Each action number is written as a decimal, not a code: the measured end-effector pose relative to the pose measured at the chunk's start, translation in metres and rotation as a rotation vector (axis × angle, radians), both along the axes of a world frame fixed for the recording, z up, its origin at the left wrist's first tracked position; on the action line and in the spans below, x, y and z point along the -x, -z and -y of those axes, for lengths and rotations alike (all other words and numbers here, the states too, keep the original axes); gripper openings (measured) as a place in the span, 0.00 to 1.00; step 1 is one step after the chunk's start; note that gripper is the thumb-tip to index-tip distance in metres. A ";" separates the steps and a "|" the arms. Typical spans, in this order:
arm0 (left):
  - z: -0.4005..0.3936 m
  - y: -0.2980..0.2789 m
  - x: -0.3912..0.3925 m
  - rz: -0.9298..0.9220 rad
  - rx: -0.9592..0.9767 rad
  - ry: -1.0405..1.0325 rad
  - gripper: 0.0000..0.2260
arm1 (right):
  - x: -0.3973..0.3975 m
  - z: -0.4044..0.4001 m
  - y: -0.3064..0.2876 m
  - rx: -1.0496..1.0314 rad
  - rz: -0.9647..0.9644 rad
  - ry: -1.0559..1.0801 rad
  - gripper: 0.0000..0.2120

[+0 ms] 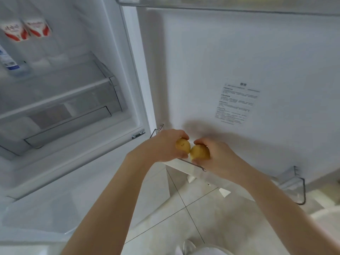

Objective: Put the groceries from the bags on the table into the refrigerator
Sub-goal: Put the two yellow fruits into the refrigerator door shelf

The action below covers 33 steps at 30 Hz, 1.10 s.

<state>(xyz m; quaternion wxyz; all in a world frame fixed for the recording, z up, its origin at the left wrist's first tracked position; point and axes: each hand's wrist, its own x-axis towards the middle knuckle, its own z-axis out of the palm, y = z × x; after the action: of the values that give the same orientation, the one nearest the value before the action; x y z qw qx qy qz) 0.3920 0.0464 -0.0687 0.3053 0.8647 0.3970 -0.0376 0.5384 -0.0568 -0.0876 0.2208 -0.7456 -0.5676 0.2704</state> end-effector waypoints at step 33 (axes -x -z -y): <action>0.118 0.020 0.057 0.773 -0.007 -0.135 0.09 | 0.071 0.125 0.000 -0.469 0.139 0.301 0.12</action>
<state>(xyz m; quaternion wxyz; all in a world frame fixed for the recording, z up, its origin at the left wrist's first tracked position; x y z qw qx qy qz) 0.3352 -0.0719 -0.0885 0.4313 0.7881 0.3088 0.3122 0.4676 -0.1821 -0.0874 0.3853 -0.7668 -0.5116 0.0439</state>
